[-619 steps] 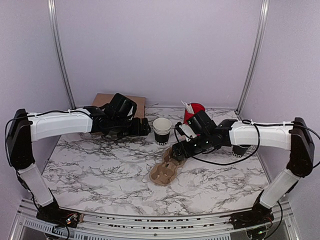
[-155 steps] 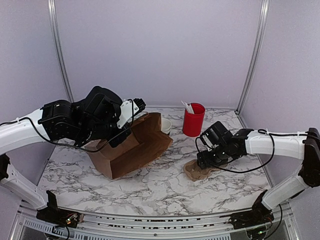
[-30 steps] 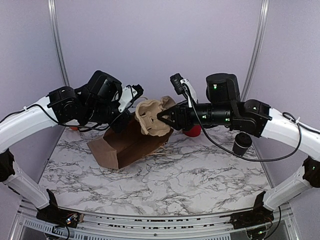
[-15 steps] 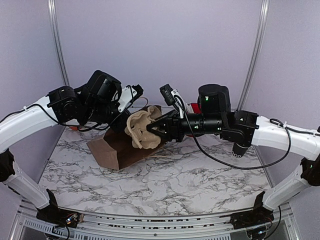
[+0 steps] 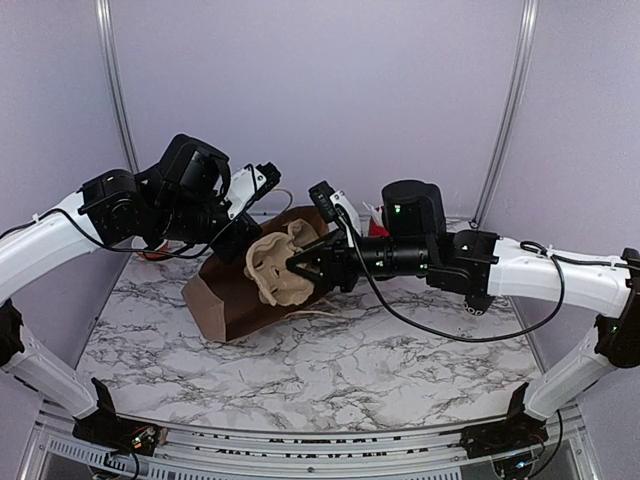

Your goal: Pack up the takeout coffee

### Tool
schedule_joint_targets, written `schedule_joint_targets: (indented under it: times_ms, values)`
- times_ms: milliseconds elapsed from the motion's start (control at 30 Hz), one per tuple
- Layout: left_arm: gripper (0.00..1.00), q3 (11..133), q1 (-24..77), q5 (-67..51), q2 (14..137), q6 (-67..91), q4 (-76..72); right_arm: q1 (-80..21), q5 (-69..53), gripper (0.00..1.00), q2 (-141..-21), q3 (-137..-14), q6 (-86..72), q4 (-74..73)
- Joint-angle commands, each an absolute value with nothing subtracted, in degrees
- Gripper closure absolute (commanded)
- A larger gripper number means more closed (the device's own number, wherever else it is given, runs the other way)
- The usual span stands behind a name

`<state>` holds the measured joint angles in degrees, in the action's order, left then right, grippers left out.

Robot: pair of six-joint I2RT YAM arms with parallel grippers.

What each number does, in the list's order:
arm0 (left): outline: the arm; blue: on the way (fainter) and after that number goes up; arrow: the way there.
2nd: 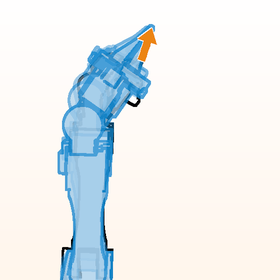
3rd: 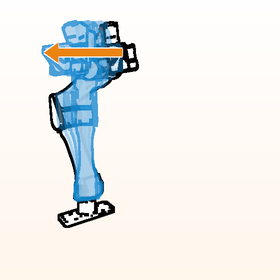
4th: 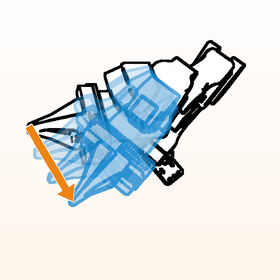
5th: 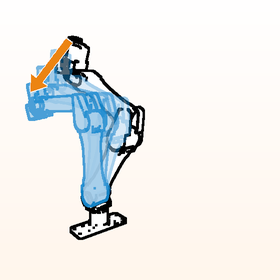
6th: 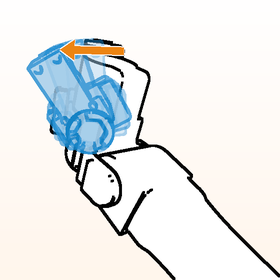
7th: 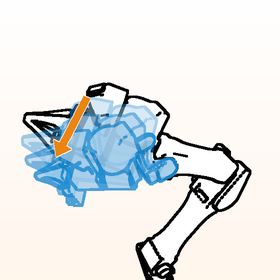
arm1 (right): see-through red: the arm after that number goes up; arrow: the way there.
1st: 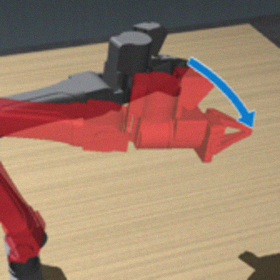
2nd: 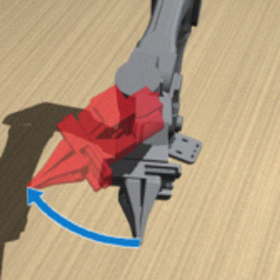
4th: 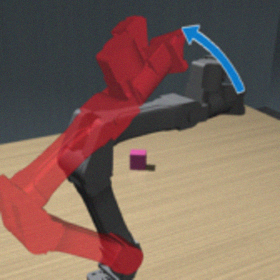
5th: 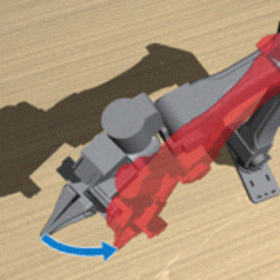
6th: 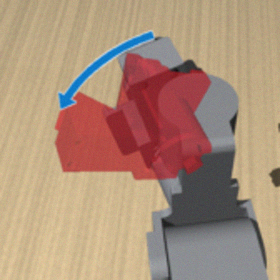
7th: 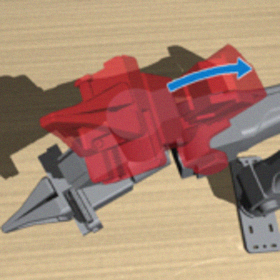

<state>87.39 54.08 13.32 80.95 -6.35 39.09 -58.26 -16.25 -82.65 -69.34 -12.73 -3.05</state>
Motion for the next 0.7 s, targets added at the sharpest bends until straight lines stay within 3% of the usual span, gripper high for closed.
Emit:
schedule_joint_targets:
  times_ms: [0, 467, 667]
  values:
    - [1.0, 89.5, 53.8, 11.3, 78.8, -5.3, 40.0, -58.6, -10.0, 0.58, -84.1, -71.3, -11.1, -4.4]
    - [1.0, 98.0, 57.4, 8.4, 81.2, 1.9, 42.8, -58.6, -1.9, 0.58, -85.0, -80.0, -10.6, -17.2]
    - [1.0, 102.4, 59.4, 2.6, 84.0, 10.6, 43.1, -58.8, 0.1, 0.58, -83.0, -87.1, -10.3, -30.5]
